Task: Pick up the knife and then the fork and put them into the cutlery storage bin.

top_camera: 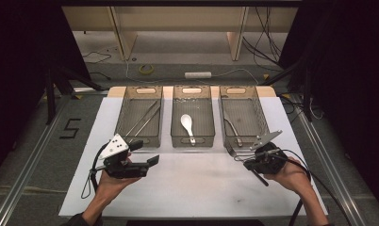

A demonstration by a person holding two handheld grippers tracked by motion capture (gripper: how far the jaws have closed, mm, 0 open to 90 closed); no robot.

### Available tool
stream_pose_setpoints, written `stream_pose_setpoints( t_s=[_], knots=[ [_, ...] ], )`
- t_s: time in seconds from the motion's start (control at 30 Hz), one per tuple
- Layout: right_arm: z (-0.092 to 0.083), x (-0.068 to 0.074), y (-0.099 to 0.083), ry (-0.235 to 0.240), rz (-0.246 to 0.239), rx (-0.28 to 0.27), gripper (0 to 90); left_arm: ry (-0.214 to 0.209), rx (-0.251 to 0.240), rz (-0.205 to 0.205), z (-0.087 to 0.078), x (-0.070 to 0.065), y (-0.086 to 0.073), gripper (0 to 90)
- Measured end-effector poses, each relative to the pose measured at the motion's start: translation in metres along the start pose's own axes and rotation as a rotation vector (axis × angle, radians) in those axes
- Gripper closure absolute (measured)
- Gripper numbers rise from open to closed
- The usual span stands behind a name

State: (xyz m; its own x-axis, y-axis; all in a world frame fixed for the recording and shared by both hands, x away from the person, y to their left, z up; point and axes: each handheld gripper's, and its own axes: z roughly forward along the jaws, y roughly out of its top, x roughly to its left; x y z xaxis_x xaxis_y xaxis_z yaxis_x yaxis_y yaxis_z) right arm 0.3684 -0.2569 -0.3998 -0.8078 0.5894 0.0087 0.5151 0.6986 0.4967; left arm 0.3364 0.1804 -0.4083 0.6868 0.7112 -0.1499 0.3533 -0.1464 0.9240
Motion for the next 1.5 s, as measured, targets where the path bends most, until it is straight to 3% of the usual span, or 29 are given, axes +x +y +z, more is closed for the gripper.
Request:
stream_pose_setpoints(
  t_s=[0.3,0.63,1.0,1.5],
  knots=[
    [-0.022,-0.022,0.019,-0.016,0.057,-0.125,85.0,0.001,-0.002,-0.003,0.000,0.001,0.000,16.8],
    [-0.033,-0.041,0.035,-0.010,0.113,-0.213,85.0,0.000,-0.002,-0.004,0.000,0.001,0.000,16.8],
    [-0.038,-0.061,0.057,-0.036,0.155,-0.248,85.0,0.000,-0.003,-0.002,0.000,0.001,0.000,16.8],
    [-0.048,-0.077,0.091,-0.052,0.175,-0.296,85.0,-0.001,-0.005,0.002,-0.001,0.001,0.000,16.8]
  ],
)
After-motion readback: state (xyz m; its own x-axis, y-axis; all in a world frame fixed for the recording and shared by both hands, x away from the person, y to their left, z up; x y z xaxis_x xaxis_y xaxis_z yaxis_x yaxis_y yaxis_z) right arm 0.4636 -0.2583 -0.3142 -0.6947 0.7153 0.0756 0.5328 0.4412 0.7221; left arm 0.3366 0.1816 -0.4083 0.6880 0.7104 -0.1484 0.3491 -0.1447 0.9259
